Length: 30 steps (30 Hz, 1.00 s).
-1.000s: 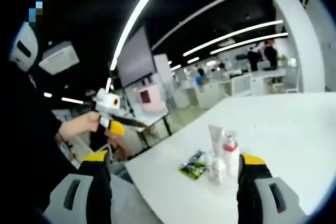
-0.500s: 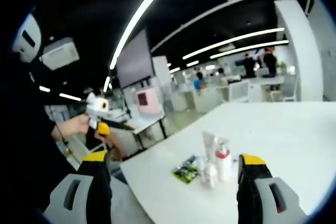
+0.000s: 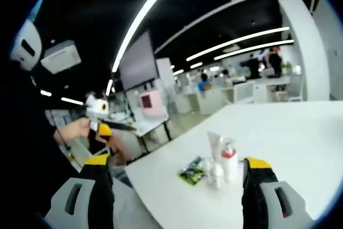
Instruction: Arrange the skincare products in the storage area until every visible bottle or jar stands upright without overlapping.
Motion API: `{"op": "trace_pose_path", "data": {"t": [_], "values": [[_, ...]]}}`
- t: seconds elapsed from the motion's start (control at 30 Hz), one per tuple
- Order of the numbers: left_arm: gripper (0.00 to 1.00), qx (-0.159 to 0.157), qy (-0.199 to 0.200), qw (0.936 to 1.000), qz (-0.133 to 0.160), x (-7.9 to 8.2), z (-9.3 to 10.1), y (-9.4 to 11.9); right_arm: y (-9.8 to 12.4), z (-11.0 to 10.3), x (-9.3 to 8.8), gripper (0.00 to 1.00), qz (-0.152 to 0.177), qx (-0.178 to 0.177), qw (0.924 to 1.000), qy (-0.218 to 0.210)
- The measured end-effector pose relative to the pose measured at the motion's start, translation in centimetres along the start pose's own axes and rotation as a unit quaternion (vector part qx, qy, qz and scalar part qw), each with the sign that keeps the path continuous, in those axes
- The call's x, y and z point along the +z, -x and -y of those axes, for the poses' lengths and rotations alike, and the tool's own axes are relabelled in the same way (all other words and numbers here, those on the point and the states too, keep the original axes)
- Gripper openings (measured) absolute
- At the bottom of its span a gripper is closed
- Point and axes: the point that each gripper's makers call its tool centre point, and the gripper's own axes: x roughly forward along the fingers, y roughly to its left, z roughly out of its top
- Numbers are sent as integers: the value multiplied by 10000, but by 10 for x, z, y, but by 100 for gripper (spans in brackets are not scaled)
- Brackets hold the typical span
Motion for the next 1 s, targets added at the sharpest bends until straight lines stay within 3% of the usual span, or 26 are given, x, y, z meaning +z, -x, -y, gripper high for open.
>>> {"op": "trace_pose_path", "data": {"t": [0.33,0.67,1.0], "values": [[99,-77,52,9999,-69,-2,2,-11,4,2,-8,99,31,-100,9998,-146],[99,-283,267,9991,-175,-16,17,-31,5,3,-16,99,13,-149,9995,-267],[99,-306,336,9983,-361,-30,17,-39,6,6,-31,99,-64,-194,9989,-421]]}}
